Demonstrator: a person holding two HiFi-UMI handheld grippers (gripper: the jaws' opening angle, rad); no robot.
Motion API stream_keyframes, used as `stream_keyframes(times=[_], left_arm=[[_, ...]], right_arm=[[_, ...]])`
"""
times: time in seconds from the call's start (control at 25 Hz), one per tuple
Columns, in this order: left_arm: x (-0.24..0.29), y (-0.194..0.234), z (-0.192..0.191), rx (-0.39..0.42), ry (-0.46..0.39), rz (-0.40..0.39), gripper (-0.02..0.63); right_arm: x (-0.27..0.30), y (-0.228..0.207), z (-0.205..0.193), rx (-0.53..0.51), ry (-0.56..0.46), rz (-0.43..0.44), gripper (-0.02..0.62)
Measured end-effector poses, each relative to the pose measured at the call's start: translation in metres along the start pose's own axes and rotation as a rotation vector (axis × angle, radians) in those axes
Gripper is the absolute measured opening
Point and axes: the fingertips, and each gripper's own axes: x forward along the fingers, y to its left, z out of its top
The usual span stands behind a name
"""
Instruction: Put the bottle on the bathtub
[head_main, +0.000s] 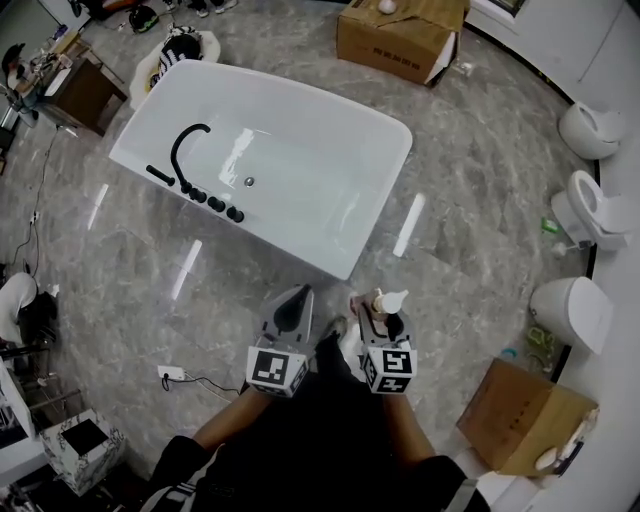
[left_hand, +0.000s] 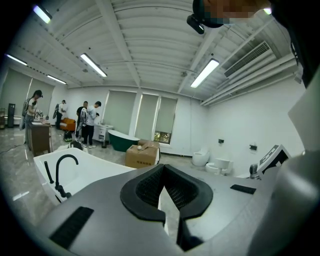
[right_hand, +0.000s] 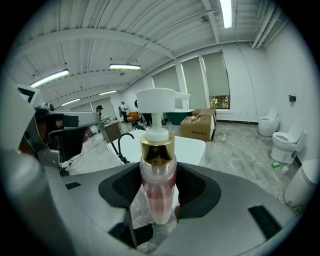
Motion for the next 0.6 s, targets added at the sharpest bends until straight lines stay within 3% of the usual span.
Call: stream_keyframes(times=[0.6], left_arm=[[0.067,0.047,0.008,-0.005,0.006,-0.103,0.015]], right_arm=[[0.1,-0.023,-0.024,0.027,0.115,-0.118,0.212]])
